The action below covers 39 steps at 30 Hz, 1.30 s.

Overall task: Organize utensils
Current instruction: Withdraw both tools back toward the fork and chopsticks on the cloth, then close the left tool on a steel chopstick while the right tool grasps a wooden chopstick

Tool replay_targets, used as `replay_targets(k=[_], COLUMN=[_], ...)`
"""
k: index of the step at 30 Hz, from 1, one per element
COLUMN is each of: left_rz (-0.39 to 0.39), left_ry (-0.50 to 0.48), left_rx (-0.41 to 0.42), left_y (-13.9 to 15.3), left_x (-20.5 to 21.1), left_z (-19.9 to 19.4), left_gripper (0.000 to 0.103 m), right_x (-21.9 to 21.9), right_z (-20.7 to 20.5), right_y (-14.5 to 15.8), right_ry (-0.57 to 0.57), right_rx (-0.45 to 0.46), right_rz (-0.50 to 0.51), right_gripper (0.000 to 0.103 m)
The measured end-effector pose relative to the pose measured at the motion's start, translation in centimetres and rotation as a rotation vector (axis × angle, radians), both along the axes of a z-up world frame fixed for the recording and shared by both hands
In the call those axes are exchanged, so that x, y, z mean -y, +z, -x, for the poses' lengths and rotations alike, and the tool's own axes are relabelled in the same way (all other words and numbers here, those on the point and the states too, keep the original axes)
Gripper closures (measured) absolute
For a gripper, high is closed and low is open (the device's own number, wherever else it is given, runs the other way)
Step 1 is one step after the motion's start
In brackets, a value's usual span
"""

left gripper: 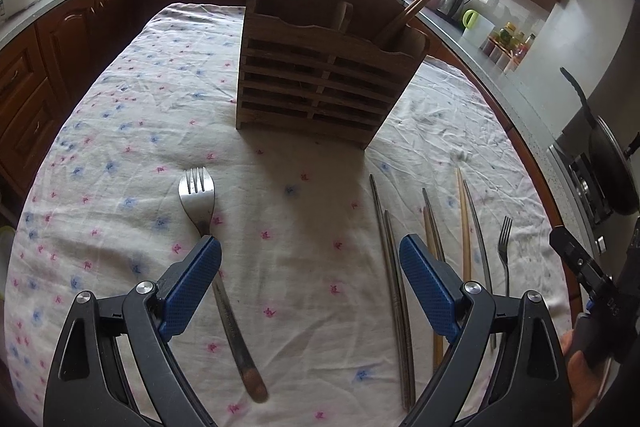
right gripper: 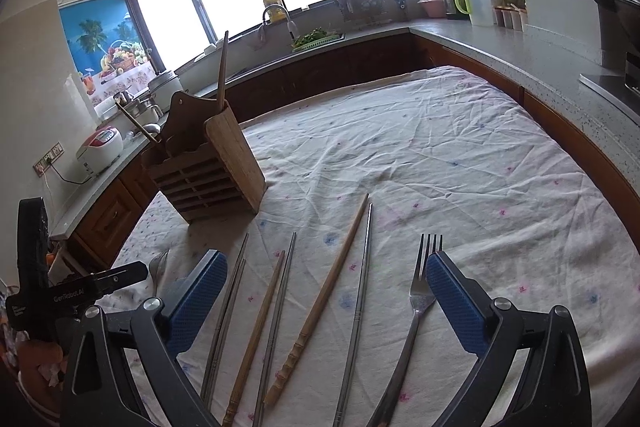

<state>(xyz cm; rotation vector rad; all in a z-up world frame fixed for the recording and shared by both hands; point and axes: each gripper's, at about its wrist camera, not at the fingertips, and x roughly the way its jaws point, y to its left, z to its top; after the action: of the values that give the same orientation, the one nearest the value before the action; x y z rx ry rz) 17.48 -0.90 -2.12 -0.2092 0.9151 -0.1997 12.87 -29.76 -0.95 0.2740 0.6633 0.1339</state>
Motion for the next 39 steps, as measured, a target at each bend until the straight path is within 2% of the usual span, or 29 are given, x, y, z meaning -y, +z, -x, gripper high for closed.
replay_targets(k=[5,7,14,20,24,32,37,39], left_rz=[-0.012,-0.018,-0.030,-0.045,-0.043,-0.047,-0.066,-0.097], left_ry=[-0.029,-0.049,-0.117,-0.165,-0.190,-0.219,-0.230,-0.239], left_rx=[-0.003,-0.012,-0.047,-0.073,-0.097,-0.152,-0.145,-0.135], left_y=[-0.1,-0.3,-1.2,-2.0,-2.6,-4.1,-4.1,-4.1], left_x=[1.2,1.9,4.3,5.9,6.5,7.5,7.9,8.3], left_z=[-1.4,-2.2,-4.9,-6.8,-7.7,-9.2,-9.9,-10.0], left_gripper=[0.013,0.019,0.039,0.060,0.068,0.076,0.077,0.080], right_x=[0.5,0.5,0.7,0.1,-0.3,-1.3,-0.7,-0.7], right_z=[-1.5,-2.1,-4.2,-6.5,-8.1,-10.8,-12.2,-12.7], right_y=[-0.5,-0.8,-1.5,-2.2,-3.3,-5.7,-6.4,-6.4], right_ry=[-0.012,-0.012,0.001,0.030,0.050,0.077,0.064,0.066], right_rx=[-0.028,-0.042,-0.083,-0.123,-0.163,-0.248,-0.273,-0.271], right_rz=[0.001,0.003,0.011,0.019,0.014,0.033,0.030,0.045], right_gripper=[0.027,0.035,0.052,0.065,0.079,0.087,0.087,0.089])
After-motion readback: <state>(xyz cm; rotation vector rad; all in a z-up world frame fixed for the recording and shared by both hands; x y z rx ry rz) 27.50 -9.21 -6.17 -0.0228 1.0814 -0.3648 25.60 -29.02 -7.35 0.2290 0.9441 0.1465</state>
